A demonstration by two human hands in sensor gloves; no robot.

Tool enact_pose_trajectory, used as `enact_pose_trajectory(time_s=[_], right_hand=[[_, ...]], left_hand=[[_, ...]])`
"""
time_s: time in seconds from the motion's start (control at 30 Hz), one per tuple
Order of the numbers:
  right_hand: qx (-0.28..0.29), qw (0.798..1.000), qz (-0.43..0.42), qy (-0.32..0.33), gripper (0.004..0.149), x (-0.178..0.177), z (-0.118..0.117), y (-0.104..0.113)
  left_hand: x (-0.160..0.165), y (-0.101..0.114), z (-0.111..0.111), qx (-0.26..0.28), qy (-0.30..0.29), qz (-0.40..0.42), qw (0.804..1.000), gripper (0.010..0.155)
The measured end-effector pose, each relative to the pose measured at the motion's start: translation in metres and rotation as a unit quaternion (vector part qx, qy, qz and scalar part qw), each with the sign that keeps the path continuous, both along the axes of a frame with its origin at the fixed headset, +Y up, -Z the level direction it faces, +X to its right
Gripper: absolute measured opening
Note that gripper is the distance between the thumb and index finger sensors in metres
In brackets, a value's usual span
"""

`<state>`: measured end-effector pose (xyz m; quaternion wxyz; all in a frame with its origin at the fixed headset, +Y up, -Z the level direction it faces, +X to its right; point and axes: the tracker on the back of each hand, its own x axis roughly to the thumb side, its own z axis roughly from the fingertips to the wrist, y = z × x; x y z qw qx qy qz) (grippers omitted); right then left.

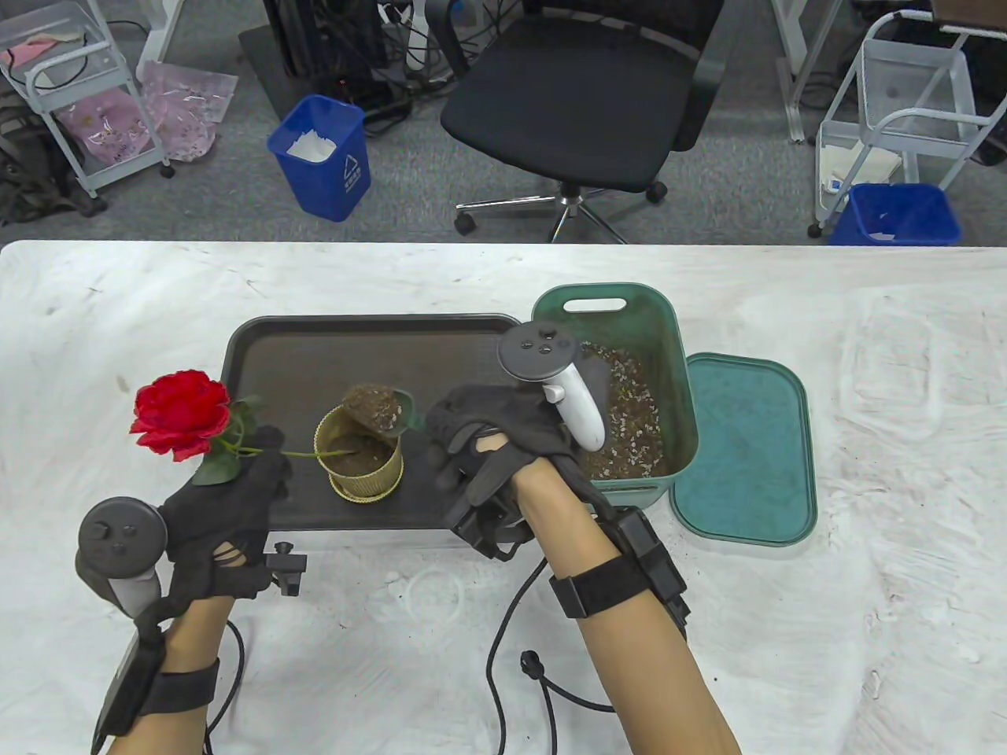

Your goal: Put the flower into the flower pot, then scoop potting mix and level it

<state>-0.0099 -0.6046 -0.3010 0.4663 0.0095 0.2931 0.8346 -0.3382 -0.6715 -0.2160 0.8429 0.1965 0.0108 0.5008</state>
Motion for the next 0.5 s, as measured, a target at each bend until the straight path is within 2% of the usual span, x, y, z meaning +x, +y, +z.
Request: enact_pose_trajectory(time_s=[0.27,0.5], right_hand=[[0.015,0.996,0.081,0.022,0.053,-0.025,0.002,-0.024],[0.06,0.989,0.133,0.027,0.053,-0.04,0.006,-0.026]], left_hand=[[0.0,0.0,0.0,0.0,0.0,-0.001,1.0,0.044],[0.0,0.001,0.001,0.001,0.0,-0.002,1.0,0.043]])
